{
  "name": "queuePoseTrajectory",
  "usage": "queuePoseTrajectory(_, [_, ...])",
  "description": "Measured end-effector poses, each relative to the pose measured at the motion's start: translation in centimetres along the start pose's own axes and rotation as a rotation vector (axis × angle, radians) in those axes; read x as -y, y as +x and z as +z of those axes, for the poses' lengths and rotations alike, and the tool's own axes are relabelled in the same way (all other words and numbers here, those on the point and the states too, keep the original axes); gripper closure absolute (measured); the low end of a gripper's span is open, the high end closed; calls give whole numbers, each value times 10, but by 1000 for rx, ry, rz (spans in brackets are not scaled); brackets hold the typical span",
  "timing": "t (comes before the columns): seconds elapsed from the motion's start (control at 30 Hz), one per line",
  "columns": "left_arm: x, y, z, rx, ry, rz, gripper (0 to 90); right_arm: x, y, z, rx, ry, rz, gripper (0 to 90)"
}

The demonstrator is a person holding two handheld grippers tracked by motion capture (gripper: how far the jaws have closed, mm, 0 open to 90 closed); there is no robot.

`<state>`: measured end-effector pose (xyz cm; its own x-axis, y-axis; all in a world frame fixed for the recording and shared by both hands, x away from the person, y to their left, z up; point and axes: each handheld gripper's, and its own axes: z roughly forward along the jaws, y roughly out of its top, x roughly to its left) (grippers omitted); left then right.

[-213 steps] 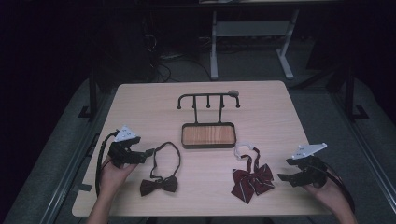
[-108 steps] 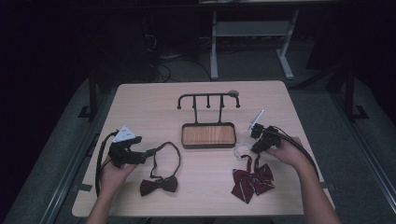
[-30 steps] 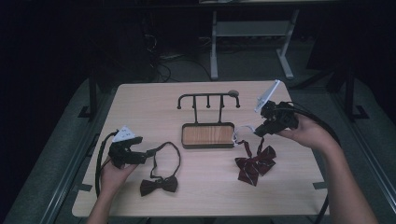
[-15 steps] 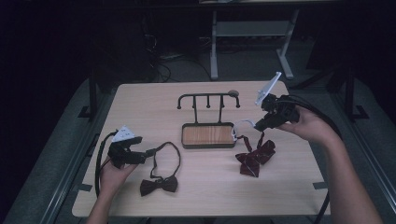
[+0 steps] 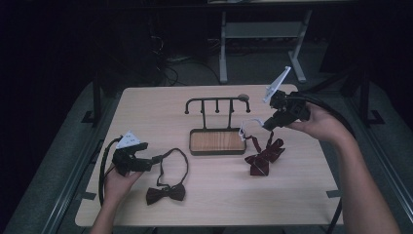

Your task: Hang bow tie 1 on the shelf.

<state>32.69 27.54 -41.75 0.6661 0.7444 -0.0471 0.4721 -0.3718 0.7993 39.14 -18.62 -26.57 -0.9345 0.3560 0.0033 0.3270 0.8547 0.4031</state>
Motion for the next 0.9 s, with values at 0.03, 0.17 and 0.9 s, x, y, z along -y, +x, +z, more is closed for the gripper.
queuePoseTrajectory(0.03, [0,0,0,0,-1,-3,219,-1,0,0,-1,1,4,866])
queuePoseTrajectory(0.17, [1,0,-1,-1,-3,4,220,-5,-3,-1,-2,3,6,866])
queuePoseTrajectory(0.9, [3,3,-1,-2,-3,-2,220,-26,-16,-9,20,18,18,866])
